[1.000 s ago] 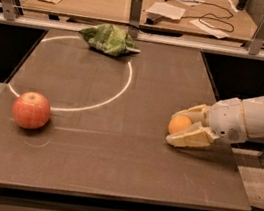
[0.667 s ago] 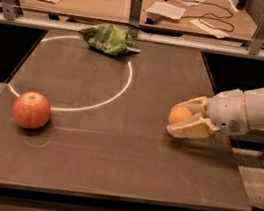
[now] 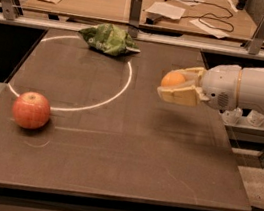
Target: Move orange near green jalapeno chip bag
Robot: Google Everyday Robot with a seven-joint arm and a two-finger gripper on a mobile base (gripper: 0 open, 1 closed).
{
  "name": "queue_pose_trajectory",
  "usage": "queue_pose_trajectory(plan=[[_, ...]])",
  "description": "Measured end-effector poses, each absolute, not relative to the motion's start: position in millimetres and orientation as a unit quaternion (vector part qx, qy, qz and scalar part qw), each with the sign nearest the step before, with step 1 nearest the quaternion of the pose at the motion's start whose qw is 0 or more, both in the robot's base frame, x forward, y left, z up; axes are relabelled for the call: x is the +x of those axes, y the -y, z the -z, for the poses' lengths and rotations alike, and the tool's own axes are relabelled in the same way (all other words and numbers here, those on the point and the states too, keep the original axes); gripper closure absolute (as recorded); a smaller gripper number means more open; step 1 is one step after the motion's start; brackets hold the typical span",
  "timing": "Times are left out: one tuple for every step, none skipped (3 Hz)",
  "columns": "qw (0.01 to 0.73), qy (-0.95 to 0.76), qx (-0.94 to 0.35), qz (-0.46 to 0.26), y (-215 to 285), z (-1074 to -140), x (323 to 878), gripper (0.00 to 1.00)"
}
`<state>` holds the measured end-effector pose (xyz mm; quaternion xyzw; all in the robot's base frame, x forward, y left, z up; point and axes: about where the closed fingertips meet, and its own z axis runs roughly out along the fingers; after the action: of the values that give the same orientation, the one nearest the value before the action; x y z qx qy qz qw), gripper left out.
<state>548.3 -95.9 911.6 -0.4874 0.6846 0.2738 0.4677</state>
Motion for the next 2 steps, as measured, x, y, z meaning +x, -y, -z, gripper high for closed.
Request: queue_pose_trajectory(plan=[[0.502, -0.691, -0.457, -0.249, 91, -931, 593, 1.0], [0.5, -0.678, -0.476, -0.252, 63, -940, 603, 1.0]])
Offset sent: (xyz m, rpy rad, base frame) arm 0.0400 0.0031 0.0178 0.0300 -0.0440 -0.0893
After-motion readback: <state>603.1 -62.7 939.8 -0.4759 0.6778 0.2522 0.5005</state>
